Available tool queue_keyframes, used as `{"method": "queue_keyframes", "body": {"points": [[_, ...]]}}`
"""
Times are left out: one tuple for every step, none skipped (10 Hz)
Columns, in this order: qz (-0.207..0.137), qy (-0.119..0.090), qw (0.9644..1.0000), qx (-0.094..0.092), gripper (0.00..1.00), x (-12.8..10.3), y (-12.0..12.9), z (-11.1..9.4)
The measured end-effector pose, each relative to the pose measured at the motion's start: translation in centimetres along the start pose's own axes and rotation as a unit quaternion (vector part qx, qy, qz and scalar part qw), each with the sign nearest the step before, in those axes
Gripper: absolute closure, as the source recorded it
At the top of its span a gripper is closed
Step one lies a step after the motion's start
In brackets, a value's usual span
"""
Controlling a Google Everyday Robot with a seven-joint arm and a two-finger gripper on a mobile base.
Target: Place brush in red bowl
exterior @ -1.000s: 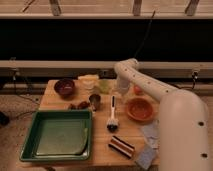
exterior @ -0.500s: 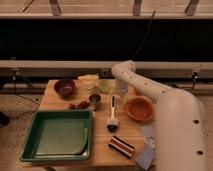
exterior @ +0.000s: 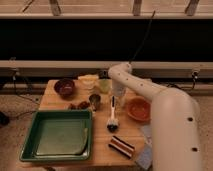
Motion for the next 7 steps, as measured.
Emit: {"method": "queue_keyframes", "body": {"points": [[-0.003,0.001,1.0000,-0.001,0.35,-0.11,-0.14,0.06],[-0.005,0.002,1.0000,-0.002,0.35,-0.21,-0.33,0.11],[-0.008,0.004,1.0000,-0.005,0.35,-0.22,-0.41,0.19],[-0.011,0.006,0.9999,-0.010,0.37,-0.22,-0.37,0.30],[-0.015,0.010,0.9995,-0.024,0.46,-0.18,-0.19,0.50],[-0.017,0.012,0.9994,-0.027,0.55,-0.29,-0.36,0.53],[-0.017,0.013,0.9993,-0.030,0.65,-0.31,-0.30,0.56]]}}
